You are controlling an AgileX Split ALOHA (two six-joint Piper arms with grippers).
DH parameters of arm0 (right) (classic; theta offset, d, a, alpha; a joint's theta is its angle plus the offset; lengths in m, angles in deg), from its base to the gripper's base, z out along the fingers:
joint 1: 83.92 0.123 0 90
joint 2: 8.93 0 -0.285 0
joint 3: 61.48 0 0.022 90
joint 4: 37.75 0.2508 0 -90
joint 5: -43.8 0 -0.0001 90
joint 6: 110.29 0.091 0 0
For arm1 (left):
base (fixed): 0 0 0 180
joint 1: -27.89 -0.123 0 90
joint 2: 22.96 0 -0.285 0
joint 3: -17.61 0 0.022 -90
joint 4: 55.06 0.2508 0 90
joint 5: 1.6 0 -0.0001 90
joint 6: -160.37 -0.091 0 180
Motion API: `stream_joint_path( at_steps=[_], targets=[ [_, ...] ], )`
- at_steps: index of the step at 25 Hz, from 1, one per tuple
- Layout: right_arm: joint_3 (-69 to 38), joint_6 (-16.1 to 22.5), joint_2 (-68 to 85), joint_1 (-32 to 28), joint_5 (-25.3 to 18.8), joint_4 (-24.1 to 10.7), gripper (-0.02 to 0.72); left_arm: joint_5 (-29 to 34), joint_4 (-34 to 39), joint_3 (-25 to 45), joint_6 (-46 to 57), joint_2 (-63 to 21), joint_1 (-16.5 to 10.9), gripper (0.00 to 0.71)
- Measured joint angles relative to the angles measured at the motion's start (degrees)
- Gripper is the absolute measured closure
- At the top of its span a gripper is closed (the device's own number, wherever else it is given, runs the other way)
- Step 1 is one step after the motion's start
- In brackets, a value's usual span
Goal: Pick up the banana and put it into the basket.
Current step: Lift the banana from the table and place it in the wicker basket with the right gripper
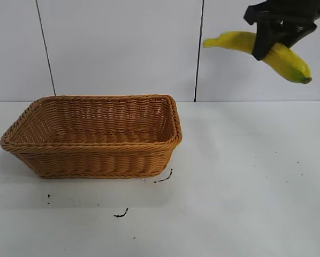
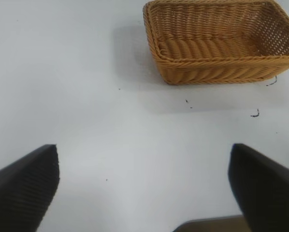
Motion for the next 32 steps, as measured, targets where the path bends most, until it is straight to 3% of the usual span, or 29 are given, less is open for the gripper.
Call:
stream_joint_path(
  at_steps=[10, 14, 18, 23, 32],
  targets=[
    [16.4, -11.2, -14.6, 12.3, 2.6, 0.0, 0.402, 0.0, 0.0, 0.0, 0.0, 0.0, 0.0, 0.02],
    [17.3, -15.1, -18.7, 15.0, 7.1, 0.0, 0.402, 0.0, 0.0, 0.0, 0.0, 0.0, 0.0, 0.02],
    [17.3, -19.1, -21.7, 15.9, 8.9, 0.0, 0.402, 0.0, 0.0, 0.0, 0.0, 0.0, 0.0, 0.02],
    [17.3, -20.2, -25.3, 15.9, 12.1, 0.0, 0.402, 0.0, 0.0, 0.0, 0.0, 0.0, 0.0, 0.02],
    [16.9, -20.2, -30.4, 15.9, 16.4, 4.2, 0.402, 0.0, 0.0, 0.0, 0.0, 0.0, 0.0, 0.02]
  ],
)
